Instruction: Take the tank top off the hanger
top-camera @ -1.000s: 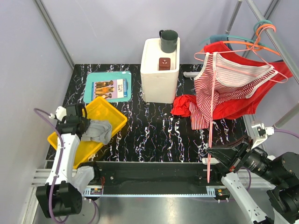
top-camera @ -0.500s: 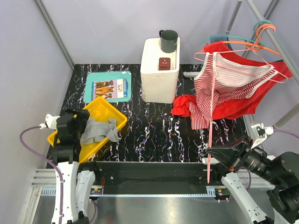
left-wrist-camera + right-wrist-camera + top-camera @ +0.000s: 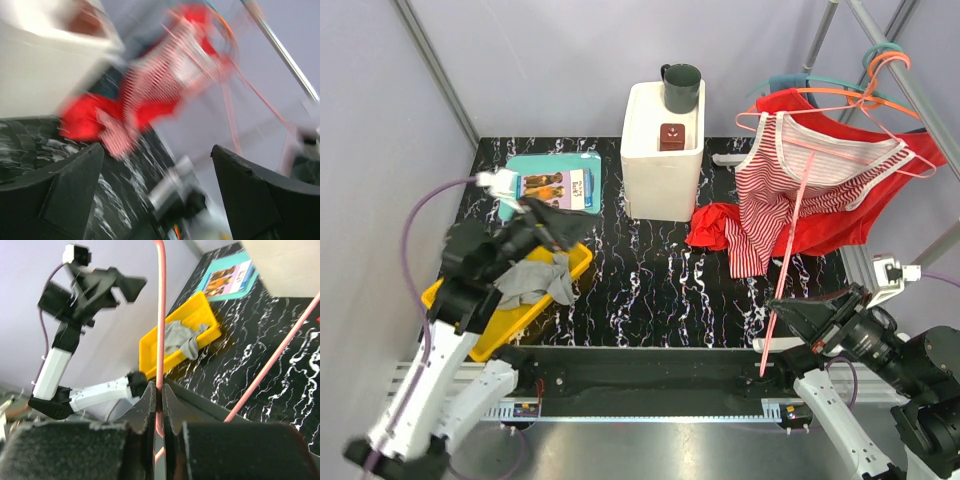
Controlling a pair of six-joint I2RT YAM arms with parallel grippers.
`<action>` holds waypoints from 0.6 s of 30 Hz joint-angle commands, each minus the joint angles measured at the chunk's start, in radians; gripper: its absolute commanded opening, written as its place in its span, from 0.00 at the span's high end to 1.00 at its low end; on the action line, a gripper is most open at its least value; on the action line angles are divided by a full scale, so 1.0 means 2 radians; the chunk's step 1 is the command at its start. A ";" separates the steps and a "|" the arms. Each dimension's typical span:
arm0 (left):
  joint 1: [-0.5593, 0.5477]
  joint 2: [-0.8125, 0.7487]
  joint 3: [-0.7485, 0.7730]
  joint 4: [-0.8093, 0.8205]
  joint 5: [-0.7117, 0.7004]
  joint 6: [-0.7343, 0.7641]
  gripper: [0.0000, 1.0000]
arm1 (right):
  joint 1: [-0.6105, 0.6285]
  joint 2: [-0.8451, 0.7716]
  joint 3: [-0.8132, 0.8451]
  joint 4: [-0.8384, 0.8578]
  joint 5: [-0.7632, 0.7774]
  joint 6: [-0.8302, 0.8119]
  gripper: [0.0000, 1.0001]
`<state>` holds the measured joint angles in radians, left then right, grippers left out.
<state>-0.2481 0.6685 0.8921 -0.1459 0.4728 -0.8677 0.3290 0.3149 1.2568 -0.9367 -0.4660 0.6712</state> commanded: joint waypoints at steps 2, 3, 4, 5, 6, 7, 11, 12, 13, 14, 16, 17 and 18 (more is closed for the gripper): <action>-0.306 0.064 0.081 0.075 -0.044 0.148 0.07 | 0.003 0.006 -0.001 0.037 0.091 0.040 1.00; -0.353 0.090 0.092 0.065 -0.089 0.174 0.07 | 0.003 0.007 0.002 0.037 0.107 0.046 1.00; -0.440 0.104 0.116 0.053 -0.116 0.222 0.07 | 0.003 0.007 0.004 0.036 0.116 0.049 1.00; -0.482 0.121 0.130 0.031 -0.181 0.247 0.06 | 0.003 0.005 0.005 0.036 0.123 0.051 1.00; -0.524 0.160 0.144 0.022 -0.212 0.291 0.05 | 0.003 0.004 0.008 0.035 0.136 0.051 1.00; -0.593 0.184 0.179 0.002 -0.235 0.311 0.04 | 0.003 0.002 0.009 0.035 0.143 0.052 1.00; -0.674 0.327 0.285 -0.066 -0.398 0.353 0.05 | 0.003 -0.006 0.007 0.033 0.169 0.060 1.00; -0.676 0.347 0.321 -0.080 -0.410 0.349 0.06 | 0.003 -0.006 0.006 0.032 0.171 0.062 1.00; -0.677 0.364 0.334 -0.098 -0.420 0.347 0.08 | 0.003 -0.007 0.005 0.033 0.172 0.064 1.00; -0.677 0.386 0.344 -0.103 -0.435 0.345 0.08 | 0.003 -0.009 0.005 0.033 0.176 0.068 1.00; -0.677 0.399 0.359 -0.099 -0.432 0.336 0.09 | 0.003 -0.009 0.005 0.031 0.179 0.072 1.00; -0.677 0.407 0.360 -0.096 -0.436 0.331 0.11 | 0.003 -0.010 0.007 0.031 0.181 0.075 1.00; -0.677 0.410 0.362 -0.091 -0.441 0.323 0.12 | 0.003 -0.011 0.007 0.030 0.181 0.078 1.00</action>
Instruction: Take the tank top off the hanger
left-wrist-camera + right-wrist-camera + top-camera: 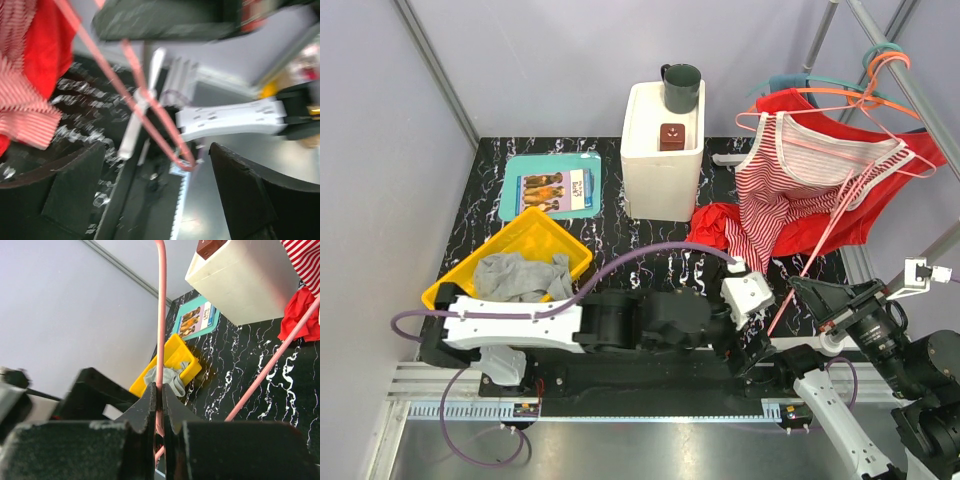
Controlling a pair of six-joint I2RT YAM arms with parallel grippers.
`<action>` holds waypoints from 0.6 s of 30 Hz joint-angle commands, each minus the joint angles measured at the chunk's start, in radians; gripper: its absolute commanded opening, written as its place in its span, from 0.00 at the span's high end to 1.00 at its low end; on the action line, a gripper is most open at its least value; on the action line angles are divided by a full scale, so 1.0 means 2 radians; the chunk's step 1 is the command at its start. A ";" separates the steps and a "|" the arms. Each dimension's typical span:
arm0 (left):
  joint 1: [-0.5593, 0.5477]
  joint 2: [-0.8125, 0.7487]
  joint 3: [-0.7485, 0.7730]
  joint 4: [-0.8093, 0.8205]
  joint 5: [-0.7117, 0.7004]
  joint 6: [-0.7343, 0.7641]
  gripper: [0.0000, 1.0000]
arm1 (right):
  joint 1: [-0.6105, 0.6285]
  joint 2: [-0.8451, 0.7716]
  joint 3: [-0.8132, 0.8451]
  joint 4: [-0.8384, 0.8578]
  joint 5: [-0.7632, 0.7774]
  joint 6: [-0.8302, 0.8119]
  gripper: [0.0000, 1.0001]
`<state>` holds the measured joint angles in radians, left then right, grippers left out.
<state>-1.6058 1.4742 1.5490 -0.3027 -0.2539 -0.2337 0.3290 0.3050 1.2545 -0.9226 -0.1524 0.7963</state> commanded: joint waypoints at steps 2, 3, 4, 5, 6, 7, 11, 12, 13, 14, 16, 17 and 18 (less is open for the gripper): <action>0.002 0.021 0.038 -0.011 -0.085 0.000 0.20 | 0.003 -0.008 0.009 0.025 0.026 0.024 1.00; 0.002 0.024 0.042 -0.010 -0.088 -0.005 0.22 | 0.003 -0.008 0.009 0.025 0.026 0.027 1.00; 0.004 0.028 0.044 -0.010 -0.089 -0.009 0.24 | 0.003 -0.009 0.009 0.025 0.025 0.034 1.00; 0.004 0.035 0.045 -0.008 -0.085 -0.015 0.26 | 0.003 -0.009 0.008 0.025 0.025 0.037 1.00; 0.007 0.038 0.047 -0.007 -0.080 -0.017 0.31 | 0.003 -0.009 0.008 0.025 0.024 0.039 1.00; 0.007 0.043 0.048 -0.006 -0.077 -0.020 0.34 | 0.003 -0.008 0.008 0.025 0.021 0.043 1.00; 0.014 0.043 0.052 -0.006 -0.071 -0.034 0.55 | 0.003 -0.009 0.007 0.024 0.007 0.047 1.00; 0.021 0.042 0.051 -0.006 -0.067 -0.037 0.66 | 0.003 -0.011 0.006 0.024 0.005 0.047 1.00; 0.026 0.039 0.051 -0.006 -0.051 -0.040 0.73 | 0.003 -0.014 0.006 0.023 0.001 0.048 1.00; 0.037 0.038 0.049 -0.007 -0.042 -0.050 0.77 | 0.003 -0.014 0.004 0.021 -0.001 0.049 1.00; 0.049 0.030 0.042 -0.012 -0.018 -0.059 1.00 | 0.003 -0.021 0.003 0.020 -0.013 0.042 0.97; 0.054 0.026 0.034 -0.011 -0.010 -0.063 1.00 | 0.003 -0.021 0.002 0.020 -0.020 0.038 0.87; 0.066 0.022 0.030 -0.014 0.002 -0.066 1.00 | 0.003 -0.021 0.000 0.018 -0.028 0.032 0.80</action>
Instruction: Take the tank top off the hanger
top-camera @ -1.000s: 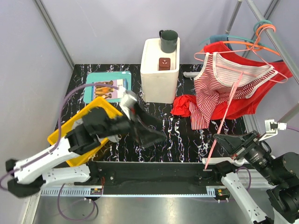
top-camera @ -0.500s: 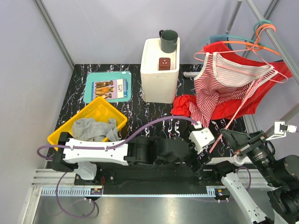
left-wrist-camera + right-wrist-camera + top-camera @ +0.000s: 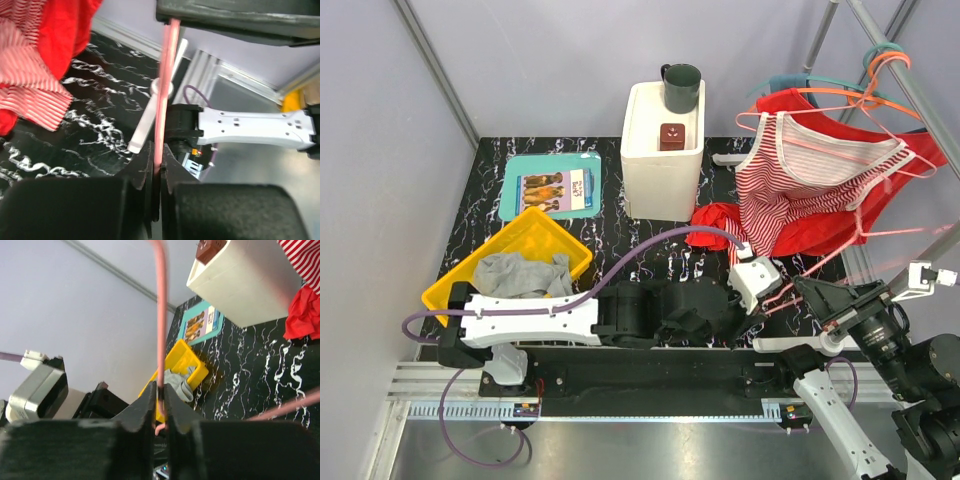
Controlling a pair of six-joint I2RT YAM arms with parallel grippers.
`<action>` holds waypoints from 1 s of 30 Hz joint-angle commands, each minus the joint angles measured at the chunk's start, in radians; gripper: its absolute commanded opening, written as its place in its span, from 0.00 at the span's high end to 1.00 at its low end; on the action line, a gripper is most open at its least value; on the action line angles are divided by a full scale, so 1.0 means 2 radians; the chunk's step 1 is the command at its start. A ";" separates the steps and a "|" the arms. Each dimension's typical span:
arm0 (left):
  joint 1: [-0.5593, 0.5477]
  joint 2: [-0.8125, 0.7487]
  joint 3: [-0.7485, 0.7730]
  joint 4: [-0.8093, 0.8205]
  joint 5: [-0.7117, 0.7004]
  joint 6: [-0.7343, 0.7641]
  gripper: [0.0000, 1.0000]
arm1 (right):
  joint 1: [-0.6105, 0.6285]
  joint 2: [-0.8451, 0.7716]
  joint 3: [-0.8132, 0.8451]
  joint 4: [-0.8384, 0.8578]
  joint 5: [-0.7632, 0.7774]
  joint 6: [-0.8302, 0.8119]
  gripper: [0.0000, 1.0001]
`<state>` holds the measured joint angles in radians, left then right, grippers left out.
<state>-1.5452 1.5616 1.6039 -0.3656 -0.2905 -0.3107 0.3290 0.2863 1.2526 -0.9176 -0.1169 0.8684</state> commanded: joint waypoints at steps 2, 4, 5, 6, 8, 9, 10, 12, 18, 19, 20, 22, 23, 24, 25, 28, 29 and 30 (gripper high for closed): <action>0.052 -0.030 -0.003 0.013 0.052 -0.030 1.00 | 0.003 -0.007 -0.003 0.006 -0.073 -0.023 0.61; 0.058 -0.038 -0.003 0.008 0.081 -0.022 1.00 | 0.003 -0.004 -0.012 -0.001 -0.101 -0.037 0.51; 0.059 -0.040 -0.004 0.006 0.085 -0.018 1.00 | 0.003 -0.004 -0.016 -0.001 -0.111 -0.040 0.48; 0.061 -0.043 -0.003 0.003 0.087 -0.014 1.00 | 0.003 -0.004 -0.020 -0.001 -0.119 -0.042 0.44; 0.062 -0.048 -0.003 -0.001 0.088 -0.008 1.00 | 0.003 0.003 -0.028 0.001 -0.130 -0.044 0.43; 0.063 -0.049 -0.003 -0.004 0.088 -0.006 1.00 | 0.003 0.006 -0.029 0.003 -0.132 -0.045 0.43; 0.063 -0.050 -0.004 -0.004 0.089 -0.007 1.00 | 0.004 0.011 -0.030 0.012 -0.139 -0.048 0.43; 0.063 -0.047 -0.005 -0.004 0.092 -0.007 1.00 | 0.003 0.015 -0.031 0.023 -0.142 -0.051 0.45; 0.063 -0.031 0.000 -0.004 0.098 -0.021 1.00 | 0.003 0.041 -0.025 0.058 -0.143 -0.081 0.46; 0.064 -0.028 0.006 -0.006 0.103 -0.023 1.00 | 0.003 0.049 -0.025 0.063 -0.138 -0.089 0.46; 0.064 -0.024 0.009 -0.007 0.107 -0.025 1.00 | 0.003 0.052 -0.024 0.063 -0.133 -0.093 0.46; 0.063 -0.020 0.013 -0.007 0.115 -0.028 1.00 | 0.003 0.058 -0.024 0.062 -0.124 -0.105 0.48; 0.063 -0.020 0.013 -0.007 0.115 -0.030 1.00 | 0.003 0.058 -0.026 0.063 -0.122 -0.107 0.48; 0.063 -0.021 0.013 -0.007 0.117 -0.030 1.00 | 0.003 0.057 -0.027 0.063 -0.114 -0.110 0.49; 0.063 -0.021 0.013 -0.007 0.117 -0.031 1.00 | 0.003 0.055 -0.032 0.063 -0.111 -0.111 0.49; 0.062 -0.024 0.013 -0.007 0.125 -0.033 1.00 | 0.003 0.054 -0.040 0.063 -0.102 -0.117 0.52; 0.062 -0.024 0.011 -0.006 0.128 -0.033 1.00 | 0.003 0.055 -0.043 0.063 -0.102 -0.117 0.54; 0.062 -0.024 0.012 -0.005 0.130 -0.032 1.00 | 0.003 0.056 -0.046 0.065 -0.101 -0.115 0.55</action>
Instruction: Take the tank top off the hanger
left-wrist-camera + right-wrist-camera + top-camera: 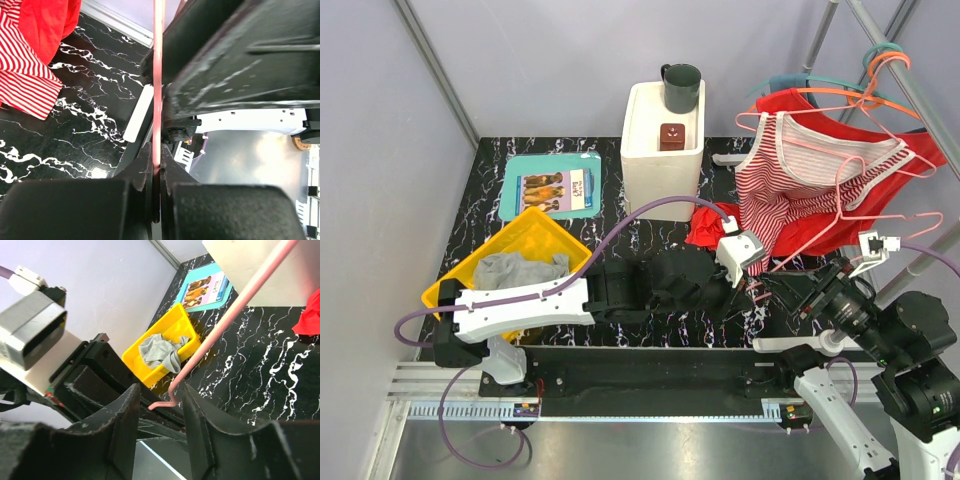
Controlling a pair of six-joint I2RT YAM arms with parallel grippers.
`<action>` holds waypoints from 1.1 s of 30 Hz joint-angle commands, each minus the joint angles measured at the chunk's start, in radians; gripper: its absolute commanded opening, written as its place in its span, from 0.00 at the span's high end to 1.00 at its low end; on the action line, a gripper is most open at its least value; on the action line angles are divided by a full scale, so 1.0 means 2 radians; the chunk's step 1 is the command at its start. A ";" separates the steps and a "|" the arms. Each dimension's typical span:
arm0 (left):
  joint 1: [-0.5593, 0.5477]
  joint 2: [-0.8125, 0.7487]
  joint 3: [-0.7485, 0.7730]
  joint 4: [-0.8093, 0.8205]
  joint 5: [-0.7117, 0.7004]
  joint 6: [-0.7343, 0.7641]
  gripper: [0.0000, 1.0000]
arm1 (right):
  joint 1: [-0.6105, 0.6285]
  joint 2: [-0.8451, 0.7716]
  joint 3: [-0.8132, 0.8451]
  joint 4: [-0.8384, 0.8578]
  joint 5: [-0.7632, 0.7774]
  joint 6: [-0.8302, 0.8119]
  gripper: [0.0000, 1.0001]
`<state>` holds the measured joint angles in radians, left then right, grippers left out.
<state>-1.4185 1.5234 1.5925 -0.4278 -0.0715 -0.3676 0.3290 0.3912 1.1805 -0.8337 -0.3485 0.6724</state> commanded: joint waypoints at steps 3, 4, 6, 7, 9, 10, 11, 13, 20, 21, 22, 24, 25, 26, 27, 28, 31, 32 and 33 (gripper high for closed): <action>-0.002 -0.003 0.018 0.027 0.024 -0.001 1.00 | 0.003 0.004 -0.022 0.032 0.011 -0.003 0.61; -0.002 -0.003 0.018 0.028 0.026 0.001 1.00 | 0.003 0.003 -0.024 0.036 0.013 0.000 0.62; -0.002 -0.004 0.019 0.030 0.031 0.002 1.00 | 0.003 0.002 -0.026 0.043 0.020 0.007 0.65; -0.002 -0.004 0.021 0.030 0.033 0.004 1.00 | 0.002 0.002 -0.026 0.045 0.023 0.008 0.65; -0.002 -0.003 0.023 0.032 0.033 0.006 1.00 | 0.003 0.005 -0.027 0.052 0.028 0.014 0.68; -0.002 -0.003 0.027 0.032 0.033 0.009 1.00 | 0.003 0.005 -0.029 0.055 0.028 0.017 0.69; -0.001 -0.003 0.028 0.032 0.033 0.010 1.00 | 0.002 0.005 -0.030 0.058 0.028 0.020 0.71; -0.001 -0.003 0.034 0.032 0.033 0.014 1.00 | 0.003 0.005 -0.034 0.064 0.031 0.028 0.79; 0.005 -0.025 0.026 0.031 0.009 0.013 0.50 | 0.003 -0.011 -0.036 0.079 0.058 0.066 1.00; 0.005 -0.032 0.016 0.031 -0.007 0.013 0.41 | 0.002 -0.010 -0.031 0.082 0.065 0.073 1.00; 0.009 -0.040 0.010 0.031 -0.016 0.014 0.33 | 0.003 -0.009 -0.028 0.083 0.071 0.076 1.00; 0.012 -0.070 -0.009 0.031 -0.039 0.019 0.29 | 0.003 -0.006 -0.020 0.089 0.095 0.082 1.00; 0.017 -0.081 -0.016 0.031 -0.045 0.021 0.26 | 0.002 -0.003 -0.018 0.091 0.103 0.083 1.00; 0.019 -0.105 -0.027 0.029 -0.052 0.024 0.25 | 0.002 0.002 -0.010 0.095 0.119 0.084 1.00; 0.024 -0.117 -0.031 0.030 -0.053 0.030 0.24 | 0.003 0.005 -0.007 0.095 0.127 0.086 1.00; 0.026 -0.136 -0.036 0.026 -0.053 0.033 0.23 | 0.003 0.009 -0.004 0.100 0.134 0.091 1.00; 0.031 -0.168 -0.047 0.011 -0.050 0.030 0.22 | 0.003 0.021 0.001 0.116 0.166 0.096 1.00; 0.032 -0.176 -0.060 0.011 -0.043 0.027 0.21 | 0.003 0.025 0.002 0.126 0.172 0.096 1.00; 0.032 -0.183 -0.069 0.012 -0.036 0.014 0.21 | 0.003 0.027 0.003 0.129 0.188 0.099 1.00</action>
<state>-1.3571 1.2362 1.5002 -0.4236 -0.1429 -0.3283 0.3328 0.4080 1.1492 -0.6849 -0.1020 0.8501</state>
